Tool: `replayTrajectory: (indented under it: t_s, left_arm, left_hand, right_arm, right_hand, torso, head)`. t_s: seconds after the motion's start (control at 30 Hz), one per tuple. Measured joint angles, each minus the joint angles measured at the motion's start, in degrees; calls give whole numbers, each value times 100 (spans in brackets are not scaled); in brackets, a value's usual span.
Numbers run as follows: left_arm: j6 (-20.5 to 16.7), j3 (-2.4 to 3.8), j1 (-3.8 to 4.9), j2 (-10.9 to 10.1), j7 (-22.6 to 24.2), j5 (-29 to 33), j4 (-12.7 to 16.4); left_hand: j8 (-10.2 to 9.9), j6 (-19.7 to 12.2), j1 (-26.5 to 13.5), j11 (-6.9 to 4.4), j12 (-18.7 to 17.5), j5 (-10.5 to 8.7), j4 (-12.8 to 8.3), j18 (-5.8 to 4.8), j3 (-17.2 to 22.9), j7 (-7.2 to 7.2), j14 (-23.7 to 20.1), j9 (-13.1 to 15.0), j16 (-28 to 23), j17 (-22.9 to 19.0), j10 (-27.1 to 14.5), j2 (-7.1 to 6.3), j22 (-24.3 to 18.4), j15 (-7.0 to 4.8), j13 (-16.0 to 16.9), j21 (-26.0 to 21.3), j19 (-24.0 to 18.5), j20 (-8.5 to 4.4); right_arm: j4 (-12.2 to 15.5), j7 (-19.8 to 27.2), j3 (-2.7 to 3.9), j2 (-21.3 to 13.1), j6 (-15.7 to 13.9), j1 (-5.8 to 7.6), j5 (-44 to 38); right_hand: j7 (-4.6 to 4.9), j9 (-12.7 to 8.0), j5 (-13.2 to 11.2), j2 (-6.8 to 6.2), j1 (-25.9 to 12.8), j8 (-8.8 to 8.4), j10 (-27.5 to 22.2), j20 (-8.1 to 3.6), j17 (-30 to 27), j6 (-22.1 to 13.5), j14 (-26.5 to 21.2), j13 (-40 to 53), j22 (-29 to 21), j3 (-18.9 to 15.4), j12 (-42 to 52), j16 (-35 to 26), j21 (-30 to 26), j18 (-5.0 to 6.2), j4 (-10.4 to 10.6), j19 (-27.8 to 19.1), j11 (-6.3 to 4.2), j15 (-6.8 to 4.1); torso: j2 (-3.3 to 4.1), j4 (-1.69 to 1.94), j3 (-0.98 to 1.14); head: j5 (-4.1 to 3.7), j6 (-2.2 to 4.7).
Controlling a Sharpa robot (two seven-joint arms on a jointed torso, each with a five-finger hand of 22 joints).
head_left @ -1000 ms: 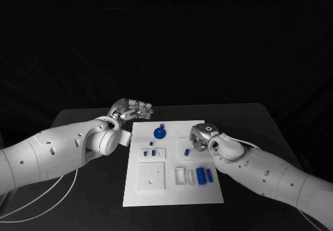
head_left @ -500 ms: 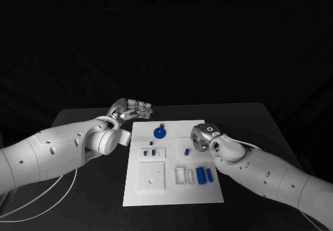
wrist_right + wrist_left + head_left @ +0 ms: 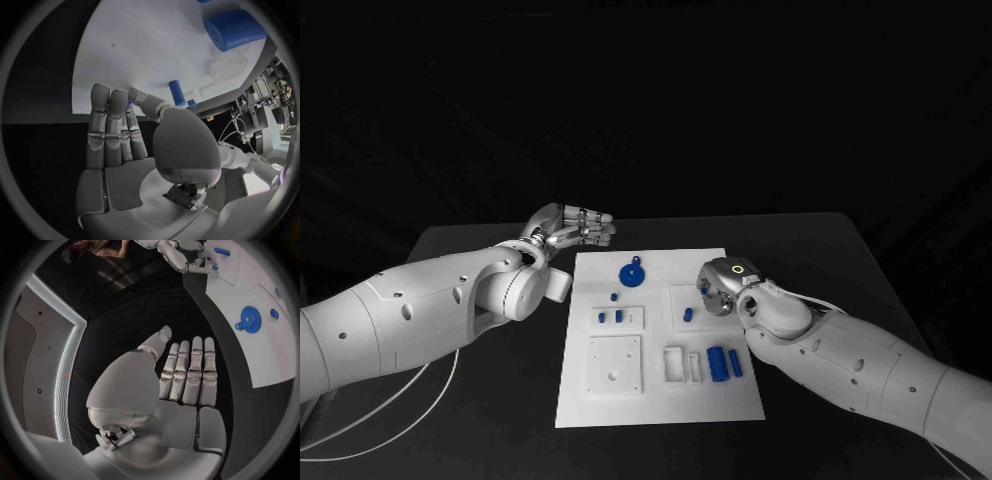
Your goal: Assemble the parts on the task board
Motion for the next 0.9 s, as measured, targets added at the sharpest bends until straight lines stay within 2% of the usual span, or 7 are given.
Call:
replayTrajectory:
  t_s: [0.17, 0.27, 0.4, 0.57, 0.9]
  left_arm:
    - [3, 0, 0, -1, -6, 0, -5]
    - [6, 0, 0, -1, -9, 0, -7]
    - [9, 0, 0, -2, -14, 1, -8]
    - [17, 0, 0, 1, -22, 1, -19]
    - [33, 0, 0, -4, -38, 1, -25]
  left_hand:
    - [0, 0, 0, 0, 0, 0, 7, 0, -7, 0, 0, 0, 0, 0, 0, 0, -8, 0, 0, 10, 0, 0]
    - [0, 0, 0, 0, 0, 0, 18, 0, -18, 0, 0, 0, 0, 0, 0, 0, -14, 0, 0, 22, 0, 0]
    - [0, 0, 0, 0, 0, 0, 18, 0, -18, 0, 0, 0, 0, 0, 0, 0, -14, 0, 0, 22, 0, 0]
    - [0, 0, 0, 0, 0, 22, 18, 0, -18, 0, 0, 0, 0, 0, 0, 0, -20, 0, 0, 46, 21, -21]
    - [0, 0, 0, 0, 0, 22, 18, 0, -18, 0, 0, 0, 0, 0, 0, 0, -19, 0, 0, 46, 20, -21]
  right_arm:
    - [20, -2, 1, 0, -1, -6, 4]
    - [20, -6, 3, 1, -5, -6, 7]
    - [9, -17, 3, 8, -31, -9, 13]
    - [-27, -45, 1, 27, -89, -11, 26]
    - [-64, -124, -6, 46, -184, -21, 30]
  right_hand:
    - [-33, 0, 0, 7, 7, 0, 129, -11, 10, 124, 0, -1, 66, -24, -3, 26, -36, -1, 24, 30, -24, 0]
    - [-73, 11, 0, 153, 25, 0, 314, -30, 17, 294, -22, 2, 104, -24, -11, 26, -56, -4, 87, 51, -82, -22]
    - [-115, 16, -22, 222, 23, -1, 475, -41, 18, 425, -10, 3, 156, -24, -21, 25, -106, -8, 87, 81, -141, -52]
    - [-141, 44, -23, 244, 16, -12, 627, -87, 17, 541, -11, 4, 243, 41, -45, 24, -107, -52, 54, 60, -175, -92]
    - [-164, 49, -50, 319, 15, -20, 701, -136, 34, 620, -11, 6, 427, 97, -26, 22, -162, -115, -3, 67, -205, -92]
  torso:
    - [0, -1, 2]
    - [0, 0, 1]
    - [1, 1, 0]
    - [3, 2, -3]
    - [2, 5, -8]
  head:
    - [-3, -1]
    - [-12, -4]
    - [-16, -8]
    - [-18, -9]
    - [-22, -18]
